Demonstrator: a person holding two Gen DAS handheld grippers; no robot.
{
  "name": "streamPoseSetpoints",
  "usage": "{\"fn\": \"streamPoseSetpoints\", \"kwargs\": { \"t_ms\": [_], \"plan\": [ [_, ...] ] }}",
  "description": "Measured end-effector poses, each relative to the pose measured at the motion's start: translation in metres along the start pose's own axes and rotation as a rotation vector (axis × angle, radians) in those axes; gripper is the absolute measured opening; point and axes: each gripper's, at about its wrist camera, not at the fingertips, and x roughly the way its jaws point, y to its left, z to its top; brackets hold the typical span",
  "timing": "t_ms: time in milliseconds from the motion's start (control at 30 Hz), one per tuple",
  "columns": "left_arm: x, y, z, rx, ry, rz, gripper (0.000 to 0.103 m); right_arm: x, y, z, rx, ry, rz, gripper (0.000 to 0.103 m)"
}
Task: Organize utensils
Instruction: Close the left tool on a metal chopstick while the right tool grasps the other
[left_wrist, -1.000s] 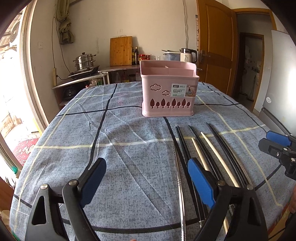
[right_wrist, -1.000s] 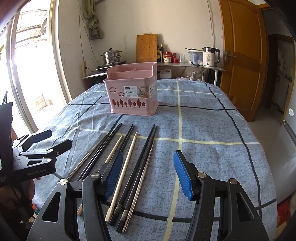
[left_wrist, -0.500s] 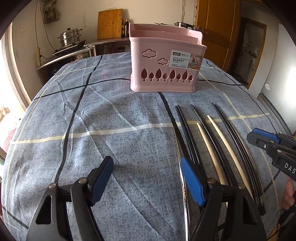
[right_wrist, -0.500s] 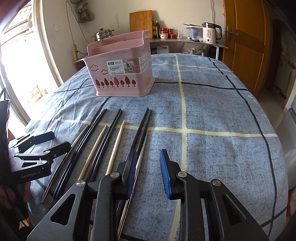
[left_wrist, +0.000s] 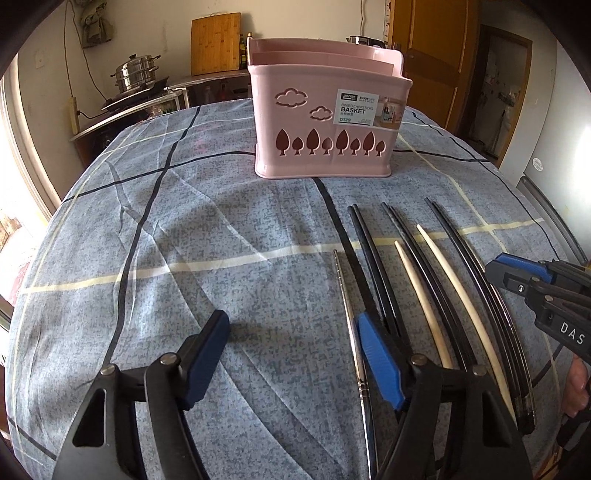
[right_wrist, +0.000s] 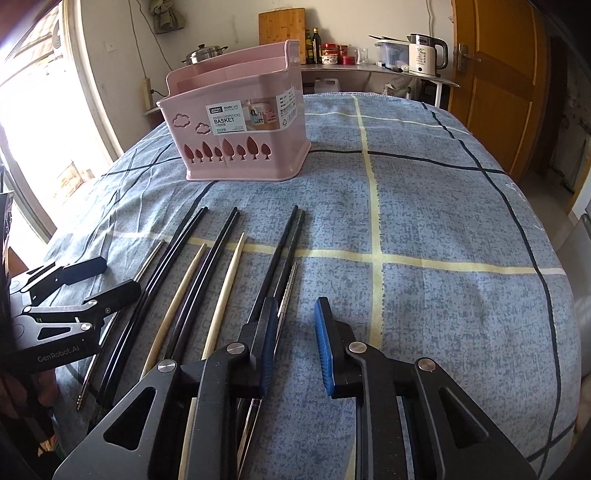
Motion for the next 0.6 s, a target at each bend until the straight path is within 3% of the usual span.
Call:
{"fn": "streamPoseSetpoints", "kwargs": {
  "t_ms": [467, 600],
  "plan": [
    [0.010, -0.006, 0.014, 0.021, 0.026, 0.018, 0.065, 0.010, 0.001, 0.008, -0.029, 0.028, -0.048, 0.014],
    [0.012, -0.010, 0.019, 0.048, 0.033, -0.004, 0.051, 0.013, 0.001, 0.011, -0.036, 0.033, -0.053, 0.011]
  ]
}}
